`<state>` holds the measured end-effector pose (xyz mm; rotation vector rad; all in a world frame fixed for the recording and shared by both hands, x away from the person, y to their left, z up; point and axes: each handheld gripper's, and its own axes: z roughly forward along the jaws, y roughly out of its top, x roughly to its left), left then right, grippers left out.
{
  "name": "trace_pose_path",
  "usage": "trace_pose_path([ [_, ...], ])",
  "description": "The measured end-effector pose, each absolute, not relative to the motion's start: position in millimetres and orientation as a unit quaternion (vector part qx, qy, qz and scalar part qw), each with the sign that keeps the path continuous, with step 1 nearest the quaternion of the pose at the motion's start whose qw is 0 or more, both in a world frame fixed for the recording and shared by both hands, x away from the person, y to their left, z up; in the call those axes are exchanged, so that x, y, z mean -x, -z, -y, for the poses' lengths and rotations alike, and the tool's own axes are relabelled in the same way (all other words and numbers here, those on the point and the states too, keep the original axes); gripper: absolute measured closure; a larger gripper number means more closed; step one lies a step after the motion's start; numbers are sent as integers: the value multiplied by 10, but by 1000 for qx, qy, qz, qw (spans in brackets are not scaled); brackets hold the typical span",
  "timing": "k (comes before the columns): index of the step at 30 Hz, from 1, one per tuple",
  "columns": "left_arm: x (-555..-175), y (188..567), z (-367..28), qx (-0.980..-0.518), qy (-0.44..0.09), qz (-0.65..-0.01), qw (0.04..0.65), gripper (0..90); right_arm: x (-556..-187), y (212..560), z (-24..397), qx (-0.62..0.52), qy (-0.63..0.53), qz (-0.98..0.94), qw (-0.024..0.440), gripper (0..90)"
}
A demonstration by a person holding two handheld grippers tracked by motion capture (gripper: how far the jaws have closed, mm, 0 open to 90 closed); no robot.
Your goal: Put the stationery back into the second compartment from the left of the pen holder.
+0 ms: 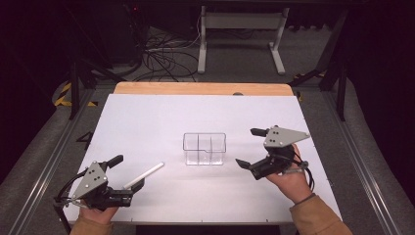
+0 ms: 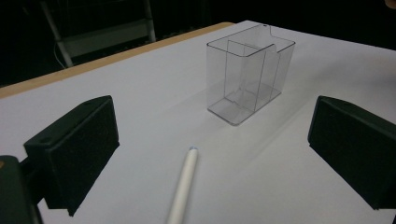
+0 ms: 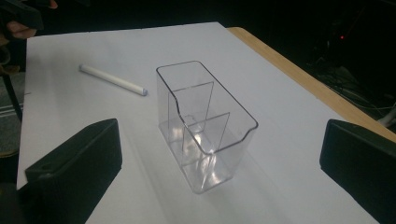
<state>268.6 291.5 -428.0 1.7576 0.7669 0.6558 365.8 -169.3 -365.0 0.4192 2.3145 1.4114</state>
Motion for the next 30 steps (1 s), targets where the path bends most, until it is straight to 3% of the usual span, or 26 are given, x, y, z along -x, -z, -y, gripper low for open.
trace_pose_path([
  [14,-2753,4201,-2935,-739,-268,-322,527,28,-3487,4259,2258,-242,-533,-787,194,0],
  [30,-2927,4077,-2903,-764,-249,-309,509,37,-3429,4746,2446,-288,-519,-783,186,0],
])
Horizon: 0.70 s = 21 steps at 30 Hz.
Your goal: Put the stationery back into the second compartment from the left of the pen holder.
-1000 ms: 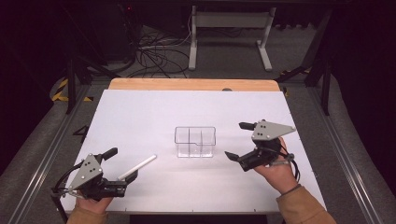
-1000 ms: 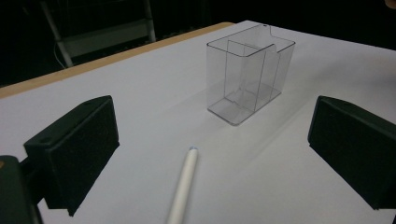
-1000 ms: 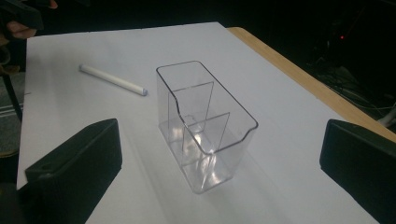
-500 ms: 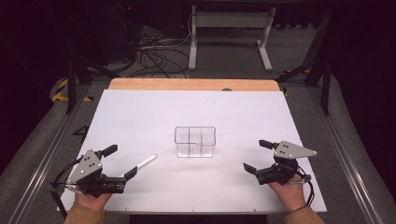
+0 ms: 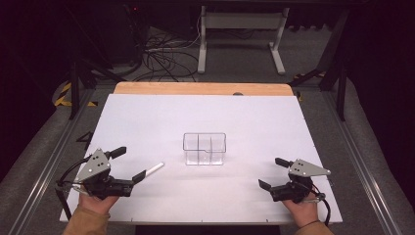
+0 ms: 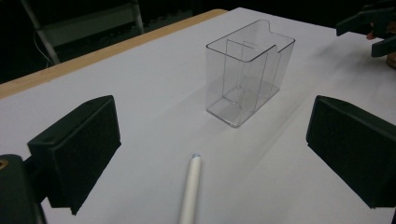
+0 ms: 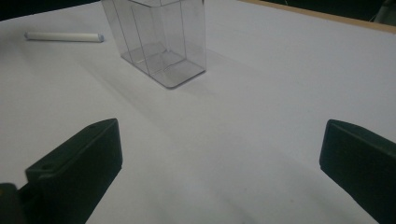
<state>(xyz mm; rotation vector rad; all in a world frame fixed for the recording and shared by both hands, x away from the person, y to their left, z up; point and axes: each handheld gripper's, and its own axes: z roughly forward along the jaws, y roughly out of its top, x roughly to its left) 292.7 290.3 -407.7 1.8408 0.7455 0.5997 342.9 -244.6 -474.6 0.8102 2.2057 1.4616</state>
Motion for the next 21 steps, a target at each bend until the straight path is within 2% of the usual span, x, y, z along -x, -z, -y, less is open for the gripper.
trace_pose_path([
  [6,-3011,4033,-2841,-786,-248,-304,477,55,-3448,4784,2419,-292,-512,-786,187,1],
  [21,-3147,3972,-2790,-803,-213,-306,466,82,-3450,4789,2409,-292,-510,-788,184,3],
])
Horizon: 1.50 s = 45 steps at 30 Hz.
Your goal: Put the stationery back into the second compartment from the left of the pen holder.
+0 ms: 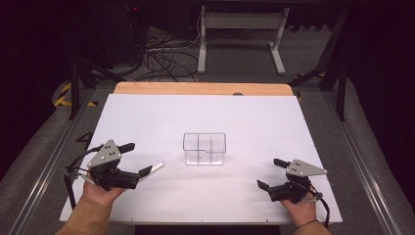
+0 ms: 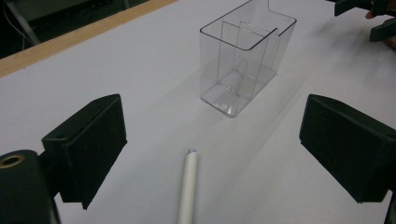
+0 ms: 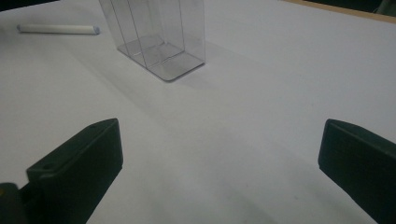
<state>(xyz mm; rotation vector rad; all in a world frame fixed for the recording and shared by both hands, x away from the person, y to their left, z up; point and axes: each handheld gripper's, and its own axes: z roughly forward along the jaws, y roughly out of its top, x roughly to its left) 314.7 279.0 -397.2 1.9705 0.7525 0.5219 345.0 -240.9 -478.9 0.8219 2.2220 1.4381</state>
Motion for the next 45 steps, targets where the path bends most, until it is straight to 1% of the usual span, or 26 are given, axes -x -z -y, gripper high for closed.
trace_pose_path([
  [6,-3249,3966,-2765,-821,-195,-313,435,140,-3450,4790,2408,-291,-510,-789,182,5],
  [15,-3419,3985,-2723,-843,-171,-329,390,196,-3451,4793,2405,-290,-510,-789,181,8],
  [18,-3480,4018,-2702,-845,-142,-350,380,211,-3452,4793,2406,-289,-510,-790,180,10],
  [22,-3531,4046,-2677,-851,-122,-353,370,234,-3452,4793,2406,-289,-510,-790,179,10],
  [26,-3567,4068,-2664,-856,-118,-356,356,256,-3452,4793,2405,-289,-510,-790,178,11],
  [33,-3608,4108,-2637,-869,-132,-354,321,299,-3454,4795,2403,-288,-511,-791,178,12],
  [37,-3639,4132,-2633,-876,-125,-353,304,337,-3453,4796,2400,-289,-509,-791,178,14],
  [42,-3696,4171,-2617,-876,-93,-376,288,399,-3453,4798,2397,-288,-508,-792,177,15],
  [45,-3732,4197,-2603,-880,-85,-382,270,426,-3452,4797,2397,-288,-508,-792,177,15],
])
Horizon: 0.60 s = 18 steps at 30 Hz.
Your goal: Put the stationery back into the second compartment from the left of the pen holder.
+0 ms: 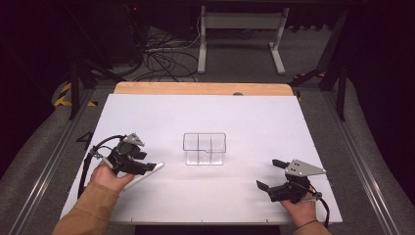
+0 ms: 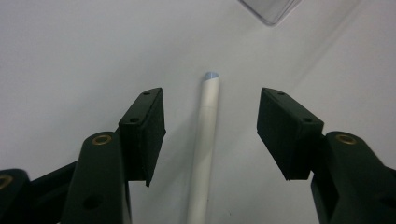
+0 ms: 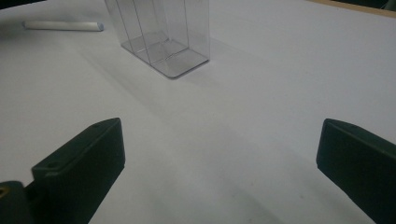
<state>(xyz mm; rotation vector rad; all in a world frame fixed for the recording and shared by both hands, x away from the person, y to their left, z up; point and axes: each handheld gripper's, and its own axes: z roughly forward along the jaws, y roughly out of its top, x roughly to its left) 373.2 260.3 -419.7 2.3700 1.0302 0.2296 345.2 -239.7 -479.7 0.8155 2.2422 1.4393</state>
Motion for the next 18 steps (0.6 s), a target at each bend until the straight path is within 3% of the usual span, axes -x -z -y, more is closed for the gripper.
trace_pose_path([
  [18,-3765,4360,-2451,-910,-88,-367,174,594,-3453,4799,2395,-288,-508,-793,175,17],
])
